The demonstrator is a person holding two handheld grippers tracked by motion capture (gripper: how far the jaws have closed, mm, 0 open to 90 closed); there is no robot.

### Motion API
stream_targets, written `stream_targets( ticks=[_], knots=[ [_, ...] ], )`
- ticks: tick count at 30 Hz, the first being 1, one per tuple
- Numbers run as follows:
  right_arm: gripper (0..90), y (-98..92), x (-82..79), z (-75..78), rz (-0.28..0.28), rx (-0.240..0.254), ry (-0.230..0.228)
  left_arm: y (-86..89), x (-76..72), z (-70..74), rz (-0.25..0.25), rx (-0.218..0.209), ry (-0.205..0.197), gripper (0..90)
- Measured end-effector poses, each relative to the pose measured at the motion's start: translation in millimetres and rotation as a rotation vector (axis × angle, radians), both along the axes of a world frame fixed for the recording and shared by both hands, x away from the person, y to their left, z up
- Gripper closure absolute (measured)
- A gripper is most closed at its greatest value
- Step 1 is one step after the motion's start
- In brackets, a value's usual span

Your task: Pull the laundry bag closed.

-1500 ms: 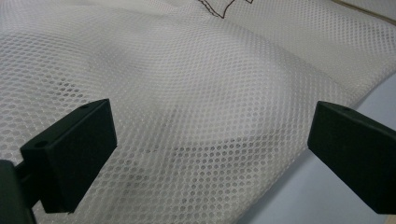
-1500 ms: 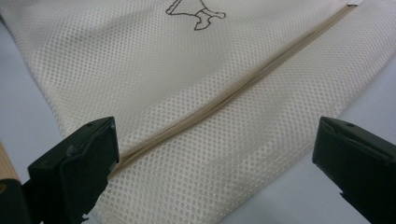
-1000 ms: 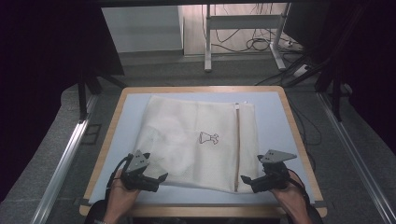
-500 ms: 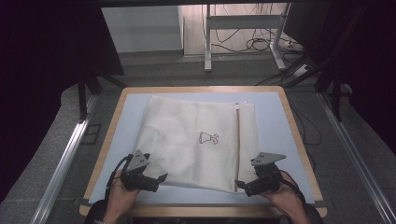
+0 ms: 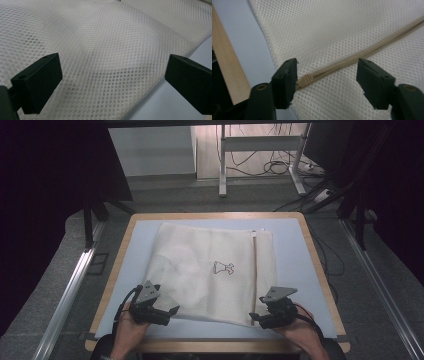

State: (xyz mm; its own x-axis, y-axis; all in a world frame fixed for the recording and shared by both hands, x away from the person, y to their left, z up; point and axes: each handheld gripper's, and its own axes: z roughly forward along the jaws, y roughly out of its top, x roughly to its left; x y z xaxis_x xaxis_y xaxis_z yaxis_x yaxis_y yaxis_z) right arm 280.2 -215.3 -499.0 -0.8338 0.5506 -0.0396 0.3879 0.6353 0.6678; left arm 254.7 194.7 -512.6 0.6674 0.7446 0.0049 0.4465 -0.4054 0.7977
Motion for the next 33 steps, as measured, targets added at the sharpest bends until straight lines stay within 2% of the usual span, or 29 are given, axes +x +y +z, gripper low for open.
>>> stream_targets(
  ticks=[2,4,9,14,16,20,27,29,33],
  knots=[
    [43.8,0.2,0.6,0.2,0.020,0.008,0.021,-0.2,0.2,-0.2,0.000,0.007,0.000,0.9],
    [48.3,0.8,0.7,0.3,0.032,0.015,0.035,-0.6,0.3,-0.5,0.001,0.010,0.003,0.9],
    [55.6,2.1,2.6,-4.4,0.078,0.031,0.094,-1.1,0.0,-0.5,0.001,0.016,0.001,0.9],
    [62.8,3.7,4.3,-5.8,0.121,0.052,0.122,-1.4,-0.1,-0.5,0.004,0.021,0.001,1.0],
    [65.9,4.3,4.6,-7.5,0.132,0.037,0.132,-1.8,-0.2,-0.5,0.002,0.025,0.000,1.0],
    [68.9,4.4,4.2,-6.9,0.146,0.028,0.129,-2.0,-0.1,-0.5,-0.001,0.031,0.001,1.0],
    [76.3,2.8,0.6,-1.3,0.183,0.042,0.109,-2.3,-0.1,-0.5,-0.004,0.037,0.001,1.0],
    [78.0,3.6,-0.5,-0.8,0.191,0.034,0.107,-2.5,-0.2,-0.6,-0.004,0.037,0.000,1.0],
    [81.7,7.5,-3.1,-3.4,0.217,-0.013,0.113,-2.9,-0.4,-0.6,-0.002,0.033,-0.002,1.0]
  ],
)
